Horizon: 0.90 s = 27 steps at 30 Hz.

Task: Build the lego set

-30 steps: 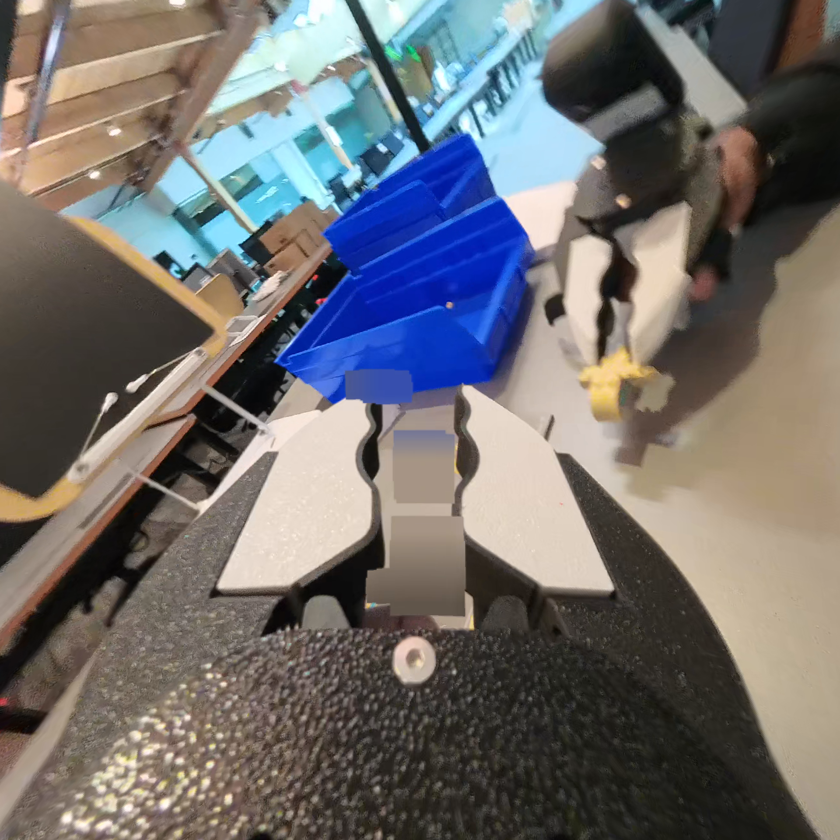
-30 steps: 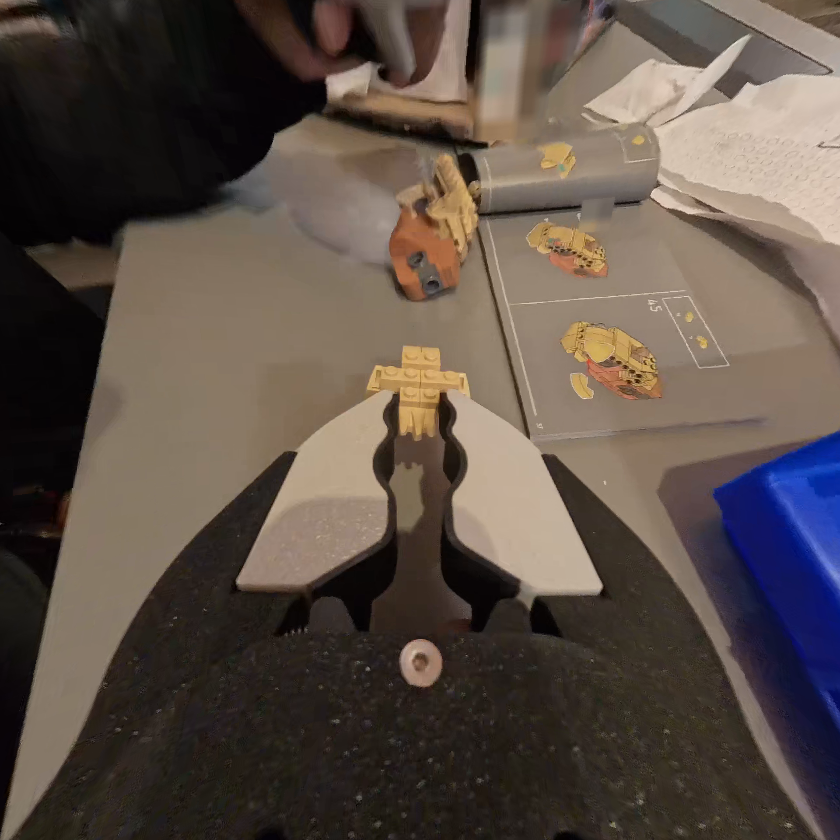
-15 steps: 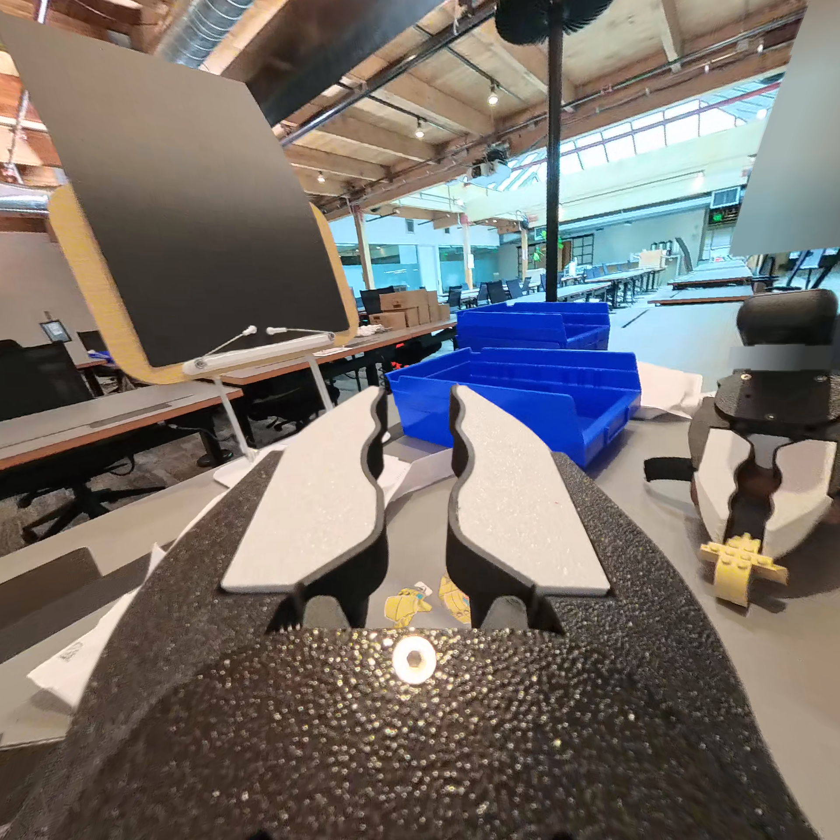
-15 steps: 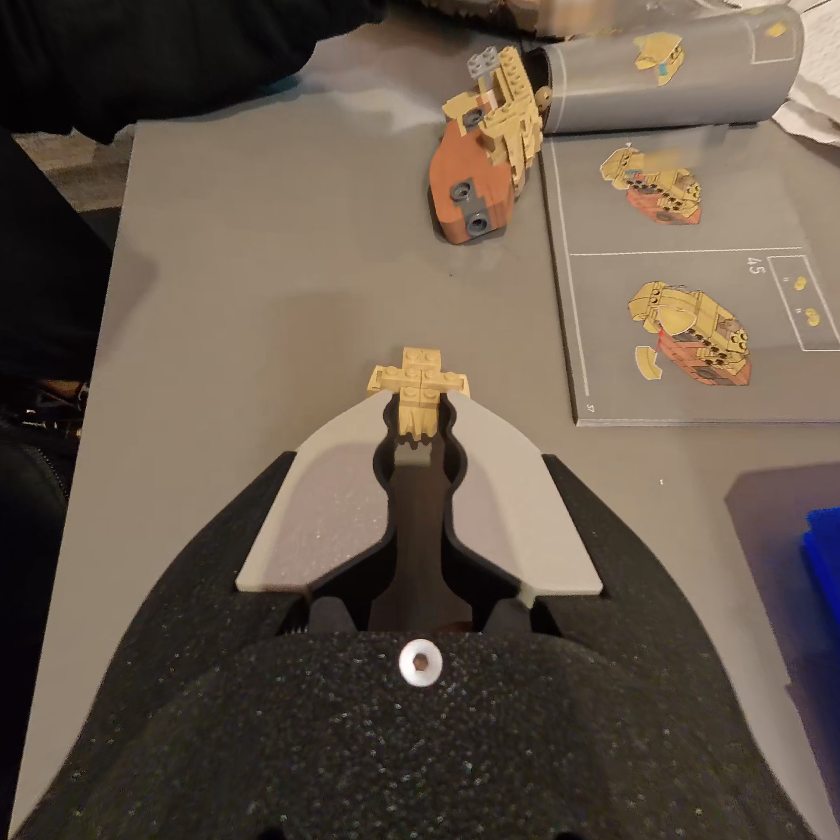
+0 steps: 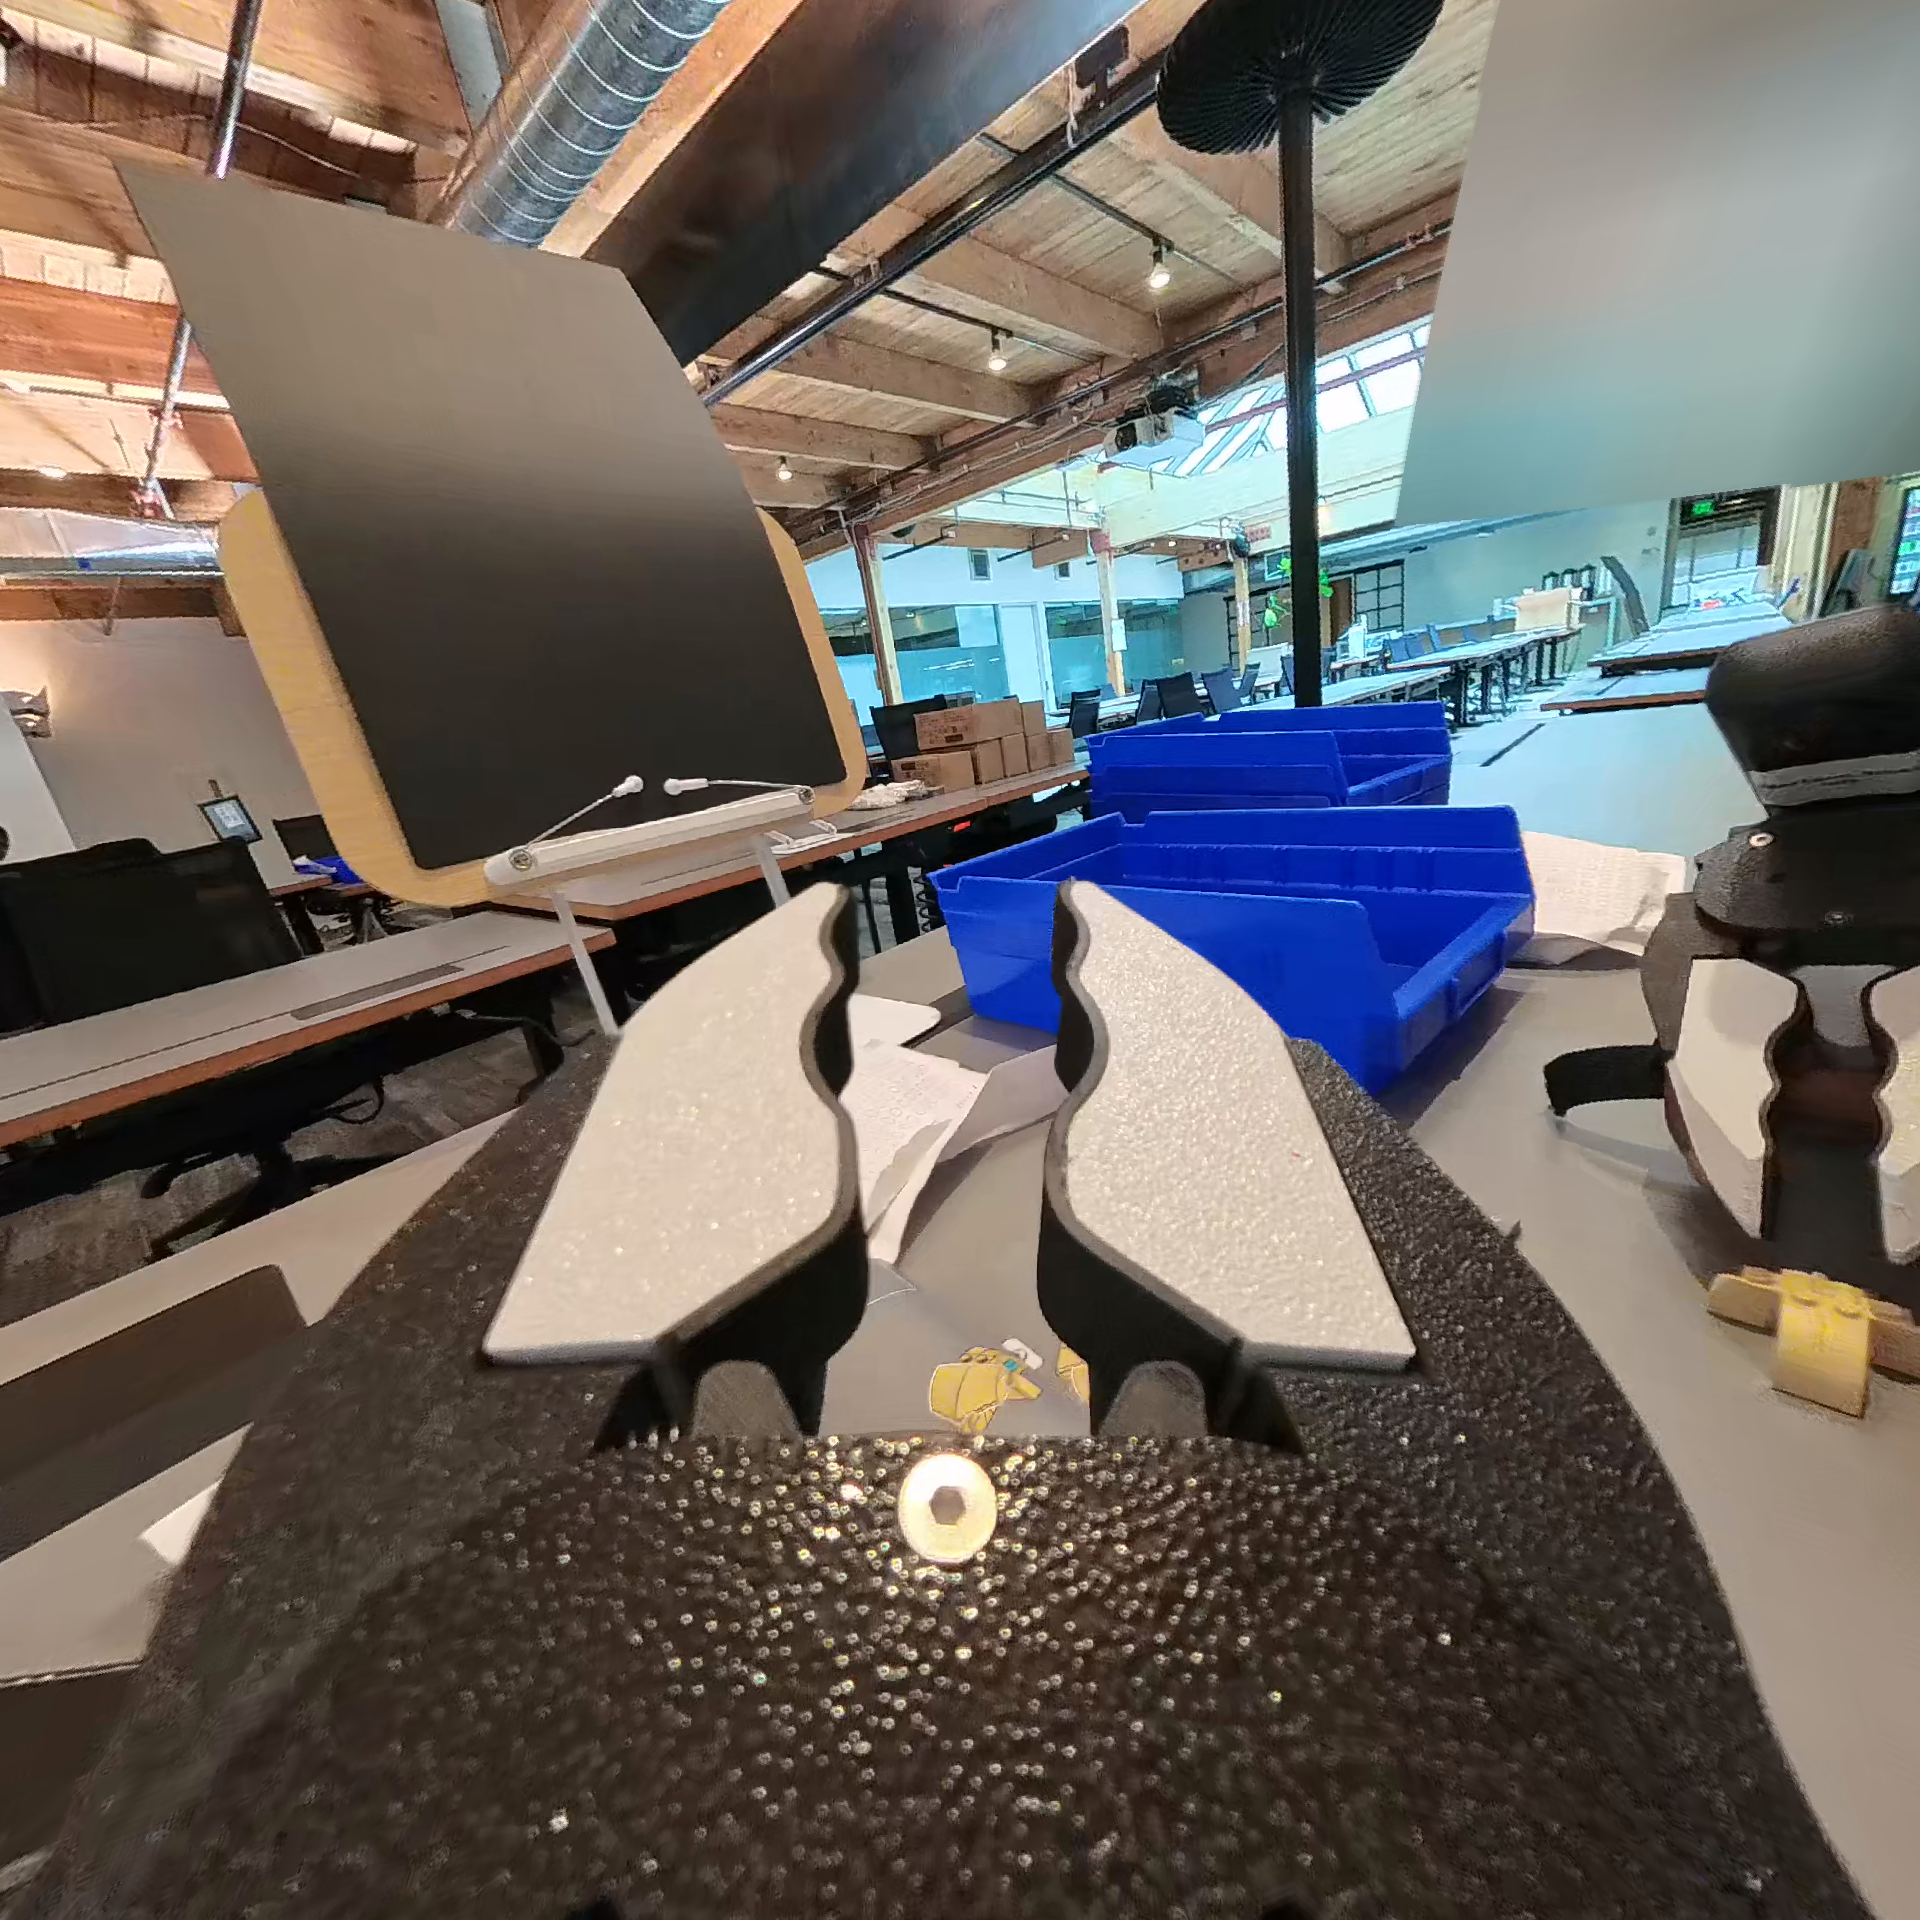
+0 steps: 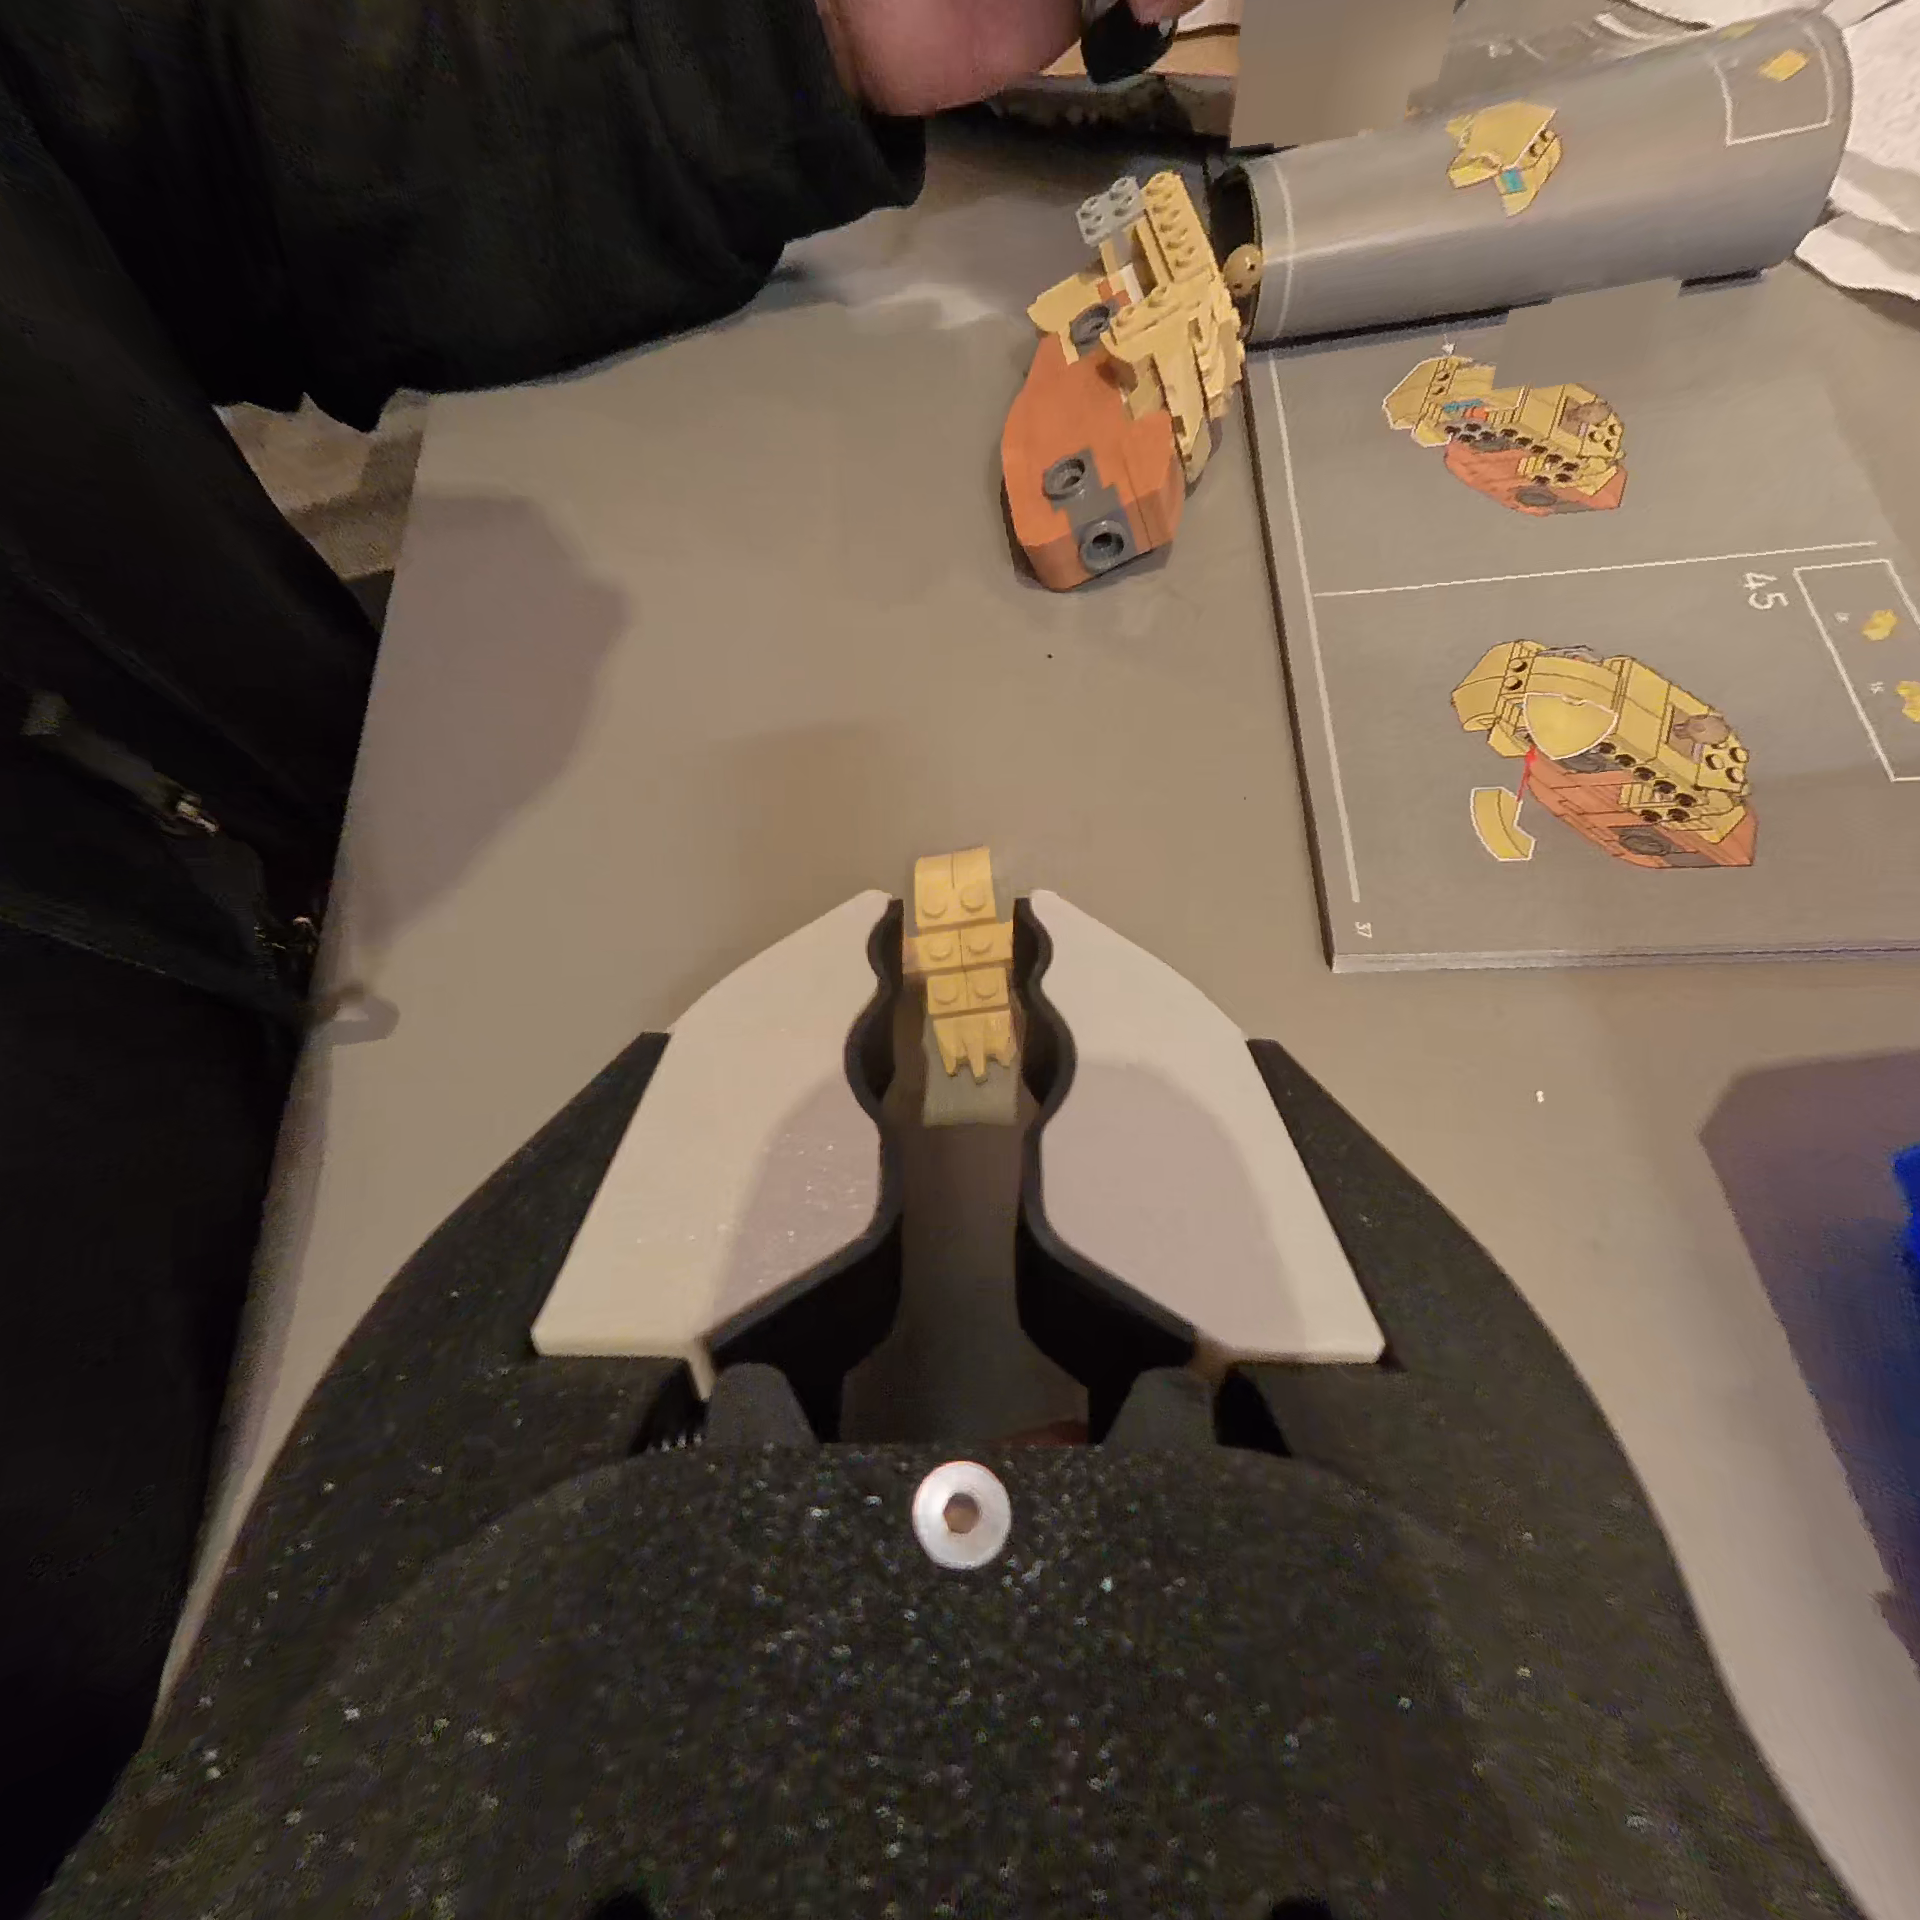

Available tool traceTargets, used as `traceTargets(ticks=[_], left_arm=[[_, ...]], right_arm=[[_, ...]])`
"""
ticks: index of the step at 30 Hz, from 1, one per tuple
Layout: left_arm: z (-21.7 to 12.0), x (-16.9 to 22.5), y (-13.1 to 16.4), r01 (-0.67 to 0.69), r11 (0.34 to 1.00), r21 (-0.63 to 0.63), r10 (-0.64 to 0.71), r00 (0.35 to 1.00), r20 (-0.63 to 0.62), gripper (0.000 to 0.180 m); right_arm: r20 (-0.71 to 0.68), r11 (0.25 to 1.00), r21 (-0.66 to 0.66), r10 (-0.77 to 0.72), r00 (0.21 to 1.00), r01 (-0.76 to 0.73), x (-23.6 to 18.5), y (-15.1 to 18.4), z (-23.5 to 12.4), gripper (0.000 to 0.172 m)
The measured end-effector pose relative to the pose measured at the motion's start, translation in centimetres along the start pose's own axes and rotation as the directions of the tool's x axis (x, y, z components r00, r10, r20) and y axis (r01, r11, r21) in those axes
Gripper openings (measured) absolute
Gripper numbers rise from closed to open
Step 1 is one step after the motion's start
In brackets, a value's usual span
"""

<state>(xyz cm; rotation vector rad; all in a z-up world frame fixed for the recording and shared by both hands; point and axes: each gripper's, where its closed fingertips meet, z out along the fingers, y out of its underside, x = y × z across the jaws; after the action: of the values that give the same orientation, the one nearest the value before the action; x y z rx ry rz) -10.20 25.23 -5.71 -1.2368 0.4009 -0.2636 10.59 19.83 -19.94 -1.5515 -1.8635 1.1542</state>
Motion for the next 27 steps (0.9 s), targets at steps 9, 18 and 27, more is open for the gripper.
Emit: traceTargets(ticks=[9,18,27], left_arm=[[0.0,-0.1,0.6,0.021,1.000,-0.008,-0.021,1.000,0.008,0.039],[-0.5,-1.1,1.1,0.045,0.997,-0.058,-0.042,0.998,0.049,0.029],[-0.8,-2.3,1.7,0.107,0.990,-0.095,-0.096,0.988,0.121,0.000]], right_arm=[[-0.038,0.981,0.196,0.021,0.999,-0.013,1.0,-2.3,-1.7,0.027],[-0.084,0.952,0.298,0.107,0.991,-0.077,2.3,-3.3,-2.4,0.020],[-0.043,0.921,0.330,0.232,0.972,-0.206,3.5,-3.2,-3.0,0.013]])
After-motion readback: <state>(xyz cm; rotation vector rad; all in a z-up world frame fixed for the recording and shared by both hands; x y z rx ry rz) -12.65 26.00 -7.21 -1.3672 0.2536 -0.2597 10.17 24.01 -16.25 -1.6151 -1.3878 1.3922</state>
